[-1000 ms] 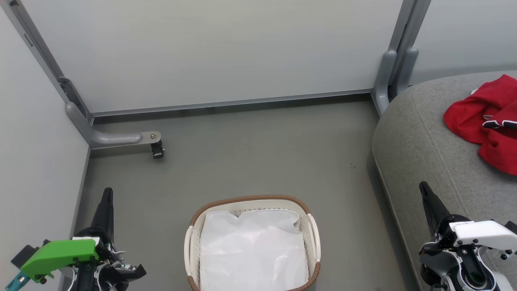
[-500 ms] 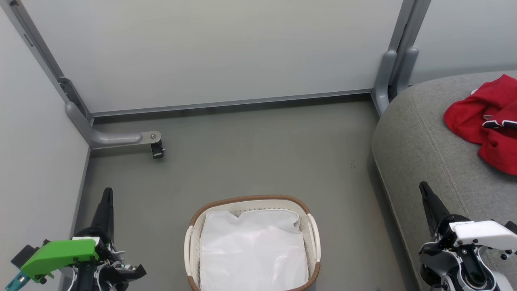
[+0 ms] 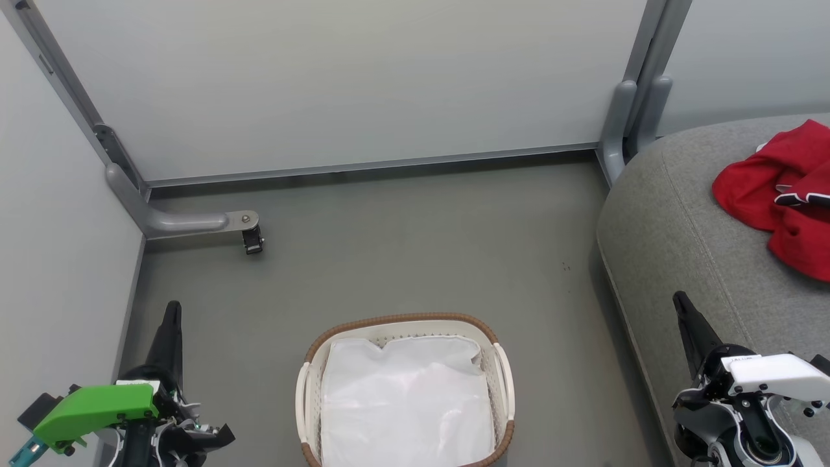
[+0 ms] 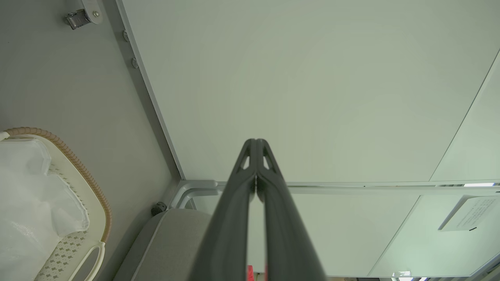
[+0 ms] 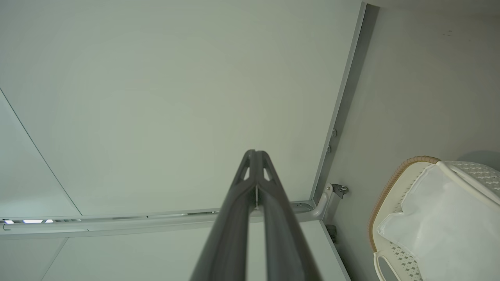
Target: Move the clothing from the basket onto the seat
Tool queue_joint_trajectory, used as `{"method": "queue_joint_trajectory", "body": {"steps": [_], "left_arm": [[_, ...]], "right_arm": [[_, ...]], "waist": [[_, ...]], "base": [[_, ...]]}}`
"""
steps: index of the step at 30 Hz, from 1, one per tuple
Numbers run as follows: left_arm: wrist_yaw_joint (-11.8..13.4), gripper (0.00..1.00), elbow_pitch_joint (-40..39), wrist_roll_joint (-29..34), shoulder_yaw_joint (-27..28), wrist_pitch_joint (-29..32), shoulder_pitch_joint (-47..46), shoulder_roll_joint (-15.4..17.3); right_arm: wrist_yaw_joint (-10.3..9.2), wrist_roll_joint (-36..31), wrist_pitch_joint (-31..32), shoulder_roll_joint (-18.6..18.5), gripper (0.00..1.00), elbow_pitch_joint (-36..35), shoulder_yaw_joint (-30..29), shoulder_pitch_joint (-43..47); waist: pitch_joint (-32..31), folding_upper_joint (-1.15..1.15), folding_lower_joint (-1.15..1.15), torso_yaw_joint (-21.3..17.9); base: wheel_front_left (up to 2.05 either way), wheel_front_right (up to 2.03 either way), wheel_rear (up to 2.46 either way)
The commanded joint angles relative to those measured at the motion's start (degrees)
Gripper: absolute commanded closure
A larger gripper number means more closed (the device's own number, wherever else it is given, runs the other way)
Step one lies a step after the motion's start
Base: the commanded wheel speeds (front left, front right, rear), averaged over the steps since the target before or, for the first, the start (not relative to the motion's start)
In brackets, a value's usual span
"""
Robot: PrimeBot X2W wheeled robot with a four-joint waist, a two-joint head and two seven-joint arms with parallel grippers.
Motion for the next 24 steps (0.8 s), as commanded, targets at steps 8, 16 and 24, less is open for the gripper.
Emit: {"method": "queue_joint_trajectory", "body": {"steps": [8, 16, 24], "left_arm": [[-0.29, 1.0, -0.09, -0.27, 0.02, 0.16, -0.52, 0.02], [-0.29, 1.0, -0.09, -0.27, 0.02, 0.16, -0.52, 0.02], [-0.29, 1.0, -0.09, -0.27, 0.02, 0.16, -0.52, 0.02]], "right_arm": [[-0.02, 0.23, 0.17, -0.34, 1.0, -0.25, -0.1, -0.37], [-0.02, 0.24, 0.16, -0.34, 1.0, -0.25, -0.1, -0.37], [-0.02, 0.24, 0.16, -0.34, 1.0, -0.25, -0.1, -0.37]], "waist": [[0.0, 0.0, 0.0, 0.0], [0.0, 0.0, 0.0, 0.0], [0.0, 0.0, 0.0, 0.0]], "base": [[0.0, 0.0, 0.0], [0.0, 0.0, 0.0], [0.0, 0.0, 0.0]]}}
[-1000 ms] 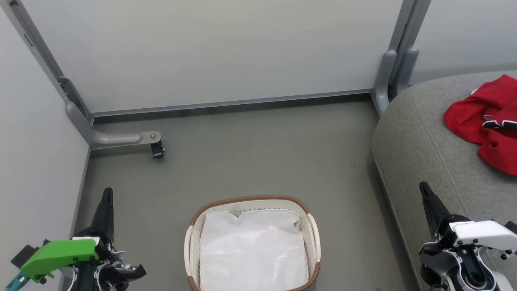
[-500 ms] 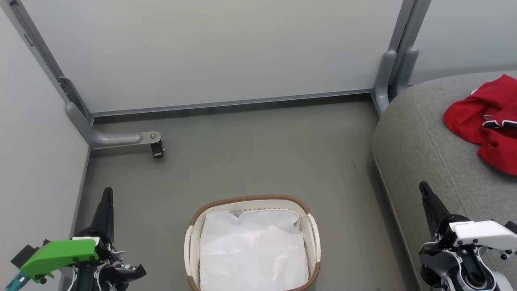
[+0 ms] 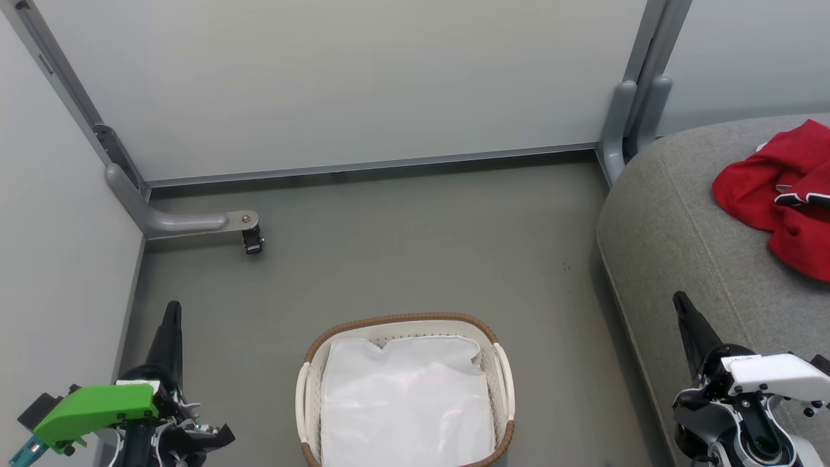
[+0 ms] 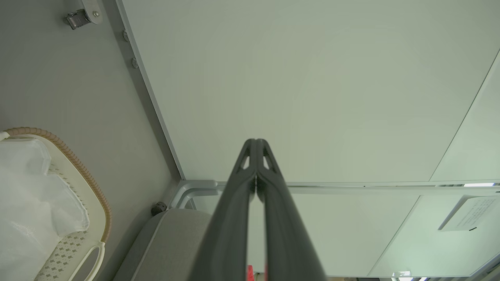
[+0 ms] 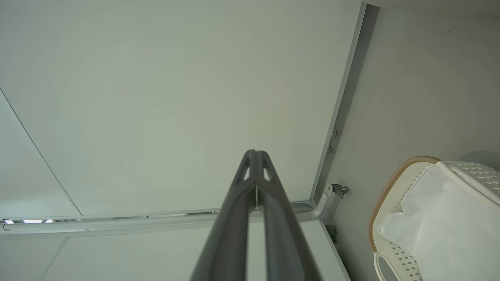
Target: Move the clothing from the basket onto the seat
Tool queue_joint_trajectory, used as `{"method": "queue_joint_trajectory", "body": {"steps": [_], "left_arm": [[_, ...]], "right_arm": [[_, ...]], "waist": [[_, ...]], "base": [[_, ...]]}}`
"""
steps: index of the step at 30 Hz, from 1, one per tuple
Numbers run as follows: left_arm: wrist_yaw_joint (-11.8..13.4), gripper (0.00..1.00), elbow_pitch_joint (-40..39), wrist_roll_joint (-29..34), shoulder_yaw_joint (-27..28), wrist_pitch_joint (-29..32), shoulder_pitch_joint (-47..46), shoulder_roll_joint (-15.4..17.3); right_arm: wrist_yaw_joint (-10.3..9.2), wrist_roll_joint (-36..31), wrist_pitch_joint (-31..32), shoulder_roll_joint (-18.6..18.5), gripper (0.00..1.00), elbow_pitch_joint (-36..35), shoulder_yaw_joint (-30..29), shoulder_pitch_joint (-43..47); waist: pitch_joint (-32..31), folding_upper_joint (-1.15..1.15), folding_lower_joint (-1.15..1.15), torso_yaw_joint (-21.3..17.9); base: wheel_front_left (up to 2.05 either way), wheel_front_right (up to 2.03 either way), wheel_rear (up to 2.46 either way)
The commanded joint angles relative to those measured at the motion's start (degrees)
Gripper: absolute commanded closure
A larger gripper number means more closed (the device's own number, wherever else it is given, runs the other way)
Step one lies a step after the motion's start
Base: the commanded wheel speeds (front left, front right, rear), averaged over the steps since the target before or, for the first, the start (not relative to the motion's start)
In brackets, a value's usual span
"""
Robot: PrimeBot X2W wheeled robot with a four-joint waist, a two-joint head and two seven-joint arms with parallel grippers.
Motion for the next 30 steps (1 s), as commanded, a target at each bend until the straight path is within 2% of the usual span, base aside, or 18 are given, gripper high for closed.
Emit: {"method": "queue_joint_trajectory", "body": {"steps": [1, 30], "left_arm": [[-0.29, 1.0, -0.08, -0.25, 0.02, 0.16, -0.52, 0.02], [-0.29, 1.0, -0.09, -0.22, 0.01, 0.15, -0.52, 0.02]], "right_arm": [[-0.02, 0.25, 0.16, -0.34, 1.0, -0.25, -0.1, -0.37], [-0.02, 0.25, 0.16, -0.34, 1.0, -0.25, -0.1, -0.37]], "waist": [[0.0, 0.0, 0.0, 0.0], [0.0, 0.0, 0.0, 0.0]], "base": [[0.0, 0.0, 0.0], [0.0, 0.0, 0.0]]}}
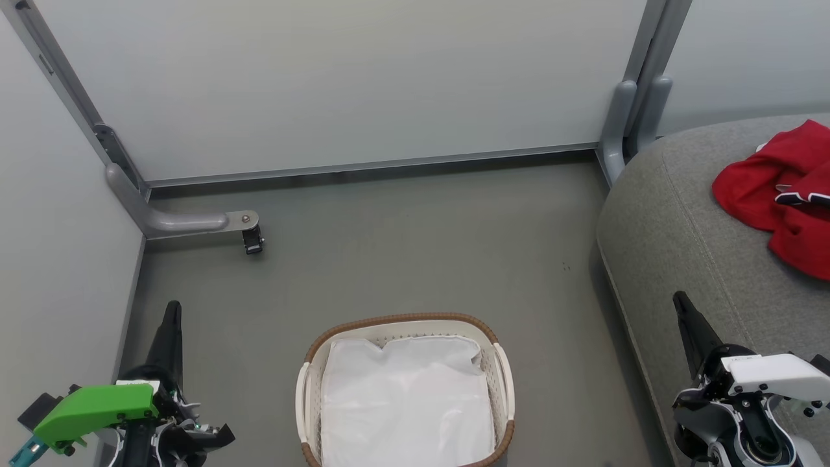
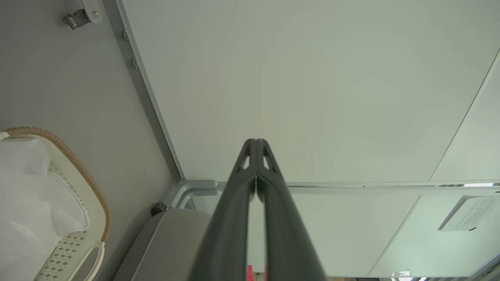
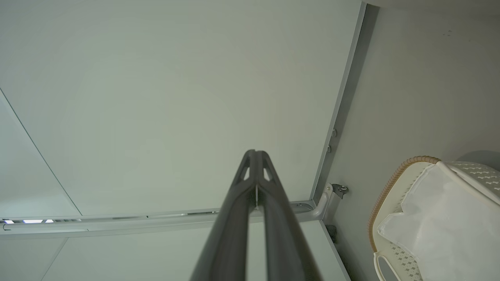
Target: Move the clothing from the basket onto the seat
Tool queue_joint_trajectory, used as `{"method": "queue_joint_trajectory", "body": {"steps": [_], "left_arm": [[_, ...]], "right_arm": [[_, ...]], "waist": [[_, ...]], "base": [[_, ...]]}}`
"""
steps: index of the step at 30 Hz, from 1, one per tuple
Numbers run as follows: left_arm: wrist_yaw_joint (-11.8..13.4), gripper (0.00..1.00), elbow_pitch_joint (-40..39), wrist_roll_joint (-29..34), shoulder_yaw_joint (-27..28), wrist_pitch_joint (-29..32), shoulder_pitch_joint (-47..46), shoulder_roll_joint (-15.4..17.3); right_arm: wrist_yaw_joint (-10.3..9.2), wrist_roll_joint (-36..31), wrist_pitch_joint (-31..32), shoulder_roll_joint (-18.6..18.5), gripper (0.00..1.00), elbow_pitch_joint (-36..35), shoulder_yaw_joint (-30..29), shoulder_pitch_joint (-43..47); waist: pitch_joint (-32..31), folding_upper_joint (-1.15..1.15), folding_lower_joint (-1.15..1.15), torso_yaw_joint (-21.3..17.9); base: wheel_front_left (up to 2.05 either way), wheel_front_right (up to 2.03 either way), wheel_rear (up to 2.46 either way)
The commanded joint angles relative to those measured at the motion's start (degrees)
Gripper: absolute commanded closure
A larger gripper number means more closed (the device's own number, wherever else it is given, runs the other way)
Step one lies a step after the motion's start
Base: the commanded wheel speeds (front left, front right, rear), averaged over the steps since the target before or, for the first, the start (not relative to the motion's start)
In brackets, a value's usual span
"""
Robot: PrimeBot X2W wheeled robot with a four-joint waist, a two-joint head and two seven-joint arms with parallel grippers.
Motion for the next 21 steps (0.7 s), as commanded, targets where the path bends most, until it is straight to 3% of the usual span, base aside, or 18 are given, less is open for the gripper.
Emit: {"method": "queue_joint_trajectory", "body": {"steps": [1, 21], "left_arm": [[-0.29, 1.0, -0.09, -0.18, 0.01, 0.15, -0.52, 0.02], [-0.29, 1.0, -0.09, -0.18, 0.01, 0.15, -0.52, 0.02]], "right_arm": [[-0.02, 0.25, 0.16, -0.34, 1.0, -0.25, -0.1, -0.37], [-0.02, 0.24, 0.16, -0.34, 1.0, -0.25, -0.1, -0.37]], "waist": [[0.0, 0.0, 0.0, 0.0], [0.0, 0.0, 0.0, 0.0]], "base": [[0.0, 0.0, 0.0], [0.0, 0.0, 0.0]]}}
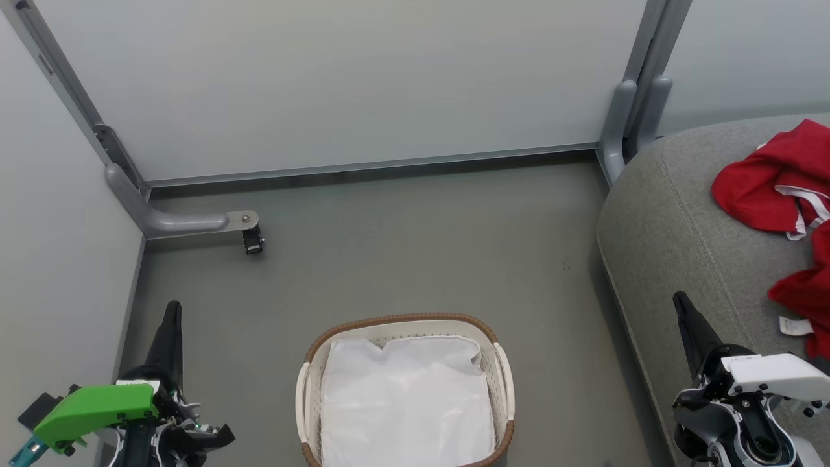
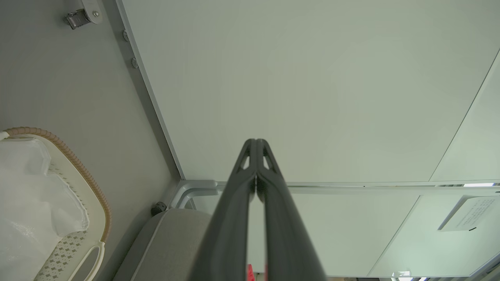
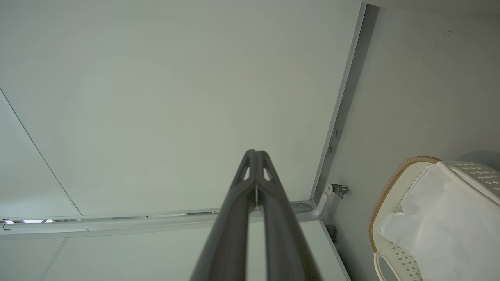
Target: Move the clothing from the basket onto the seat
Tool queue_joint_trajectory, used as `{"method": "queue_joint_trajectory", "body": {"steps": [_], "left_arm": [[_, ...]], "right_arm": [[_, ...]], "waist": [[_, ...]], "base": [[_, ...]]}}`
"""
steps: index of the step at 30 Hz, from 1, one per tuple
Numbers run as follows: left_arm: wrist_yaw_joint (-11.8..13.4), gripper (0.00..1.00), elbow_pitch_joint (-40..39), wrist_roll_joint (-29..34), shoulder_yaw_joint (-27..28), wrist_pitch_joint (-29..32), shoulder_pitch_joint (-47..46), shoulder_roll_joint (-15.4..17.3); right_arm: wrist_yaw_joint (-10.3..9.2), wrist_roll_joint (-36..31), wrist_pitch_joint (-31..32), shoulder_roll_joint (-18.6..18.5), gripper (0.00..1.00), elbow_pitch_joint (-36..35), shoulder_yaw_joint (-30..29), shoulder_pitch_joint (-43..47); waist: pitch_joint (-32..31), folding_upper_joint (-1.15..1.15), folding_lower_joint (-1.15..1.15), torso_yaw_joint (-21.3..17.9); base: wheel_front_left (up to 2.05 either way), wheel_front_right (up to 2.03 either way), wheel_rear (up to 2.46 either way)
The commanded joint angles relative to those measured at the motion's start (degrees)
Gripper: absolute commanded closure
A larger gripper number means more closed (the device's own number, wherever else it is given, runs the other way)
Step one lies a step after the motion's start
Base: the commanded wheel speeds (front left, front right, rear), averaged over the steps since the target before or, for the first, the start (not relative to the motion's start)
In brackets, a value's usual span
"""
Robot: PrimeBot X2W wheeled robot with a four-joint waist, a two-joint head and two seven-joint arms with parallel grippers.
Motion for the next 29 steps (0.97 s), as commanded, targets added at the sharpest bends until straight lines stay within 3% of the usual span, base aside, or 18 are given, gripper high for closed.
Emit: {"method": "queue_joint_trajectory", "body": {"steps": [1, 29], "left_arm": [[-0.27, 1.0, -0.09, -0.18, 0.01, 0.15, -0.52, 0.02], [-0.28, 1.0, -0.09, -0.18, 0.0, 0.15, -0.52, 0.02]], "right_arm": [[-0.02, 0.25, 0.16, -0.34, 1.0, -0.25, -0.1, -0.37], [-0.02, 0.24, 0.16, -0.35, 1.0, -0.25, -0.1, -0.36]], "waist": [[0.0, 0.0, 0.0, 0.0], [0.0, 0.0, 0.0, 0.0]], "base": [[0.0, 0.0, 0.0], [0.0, 0.0, 0.0]]}}
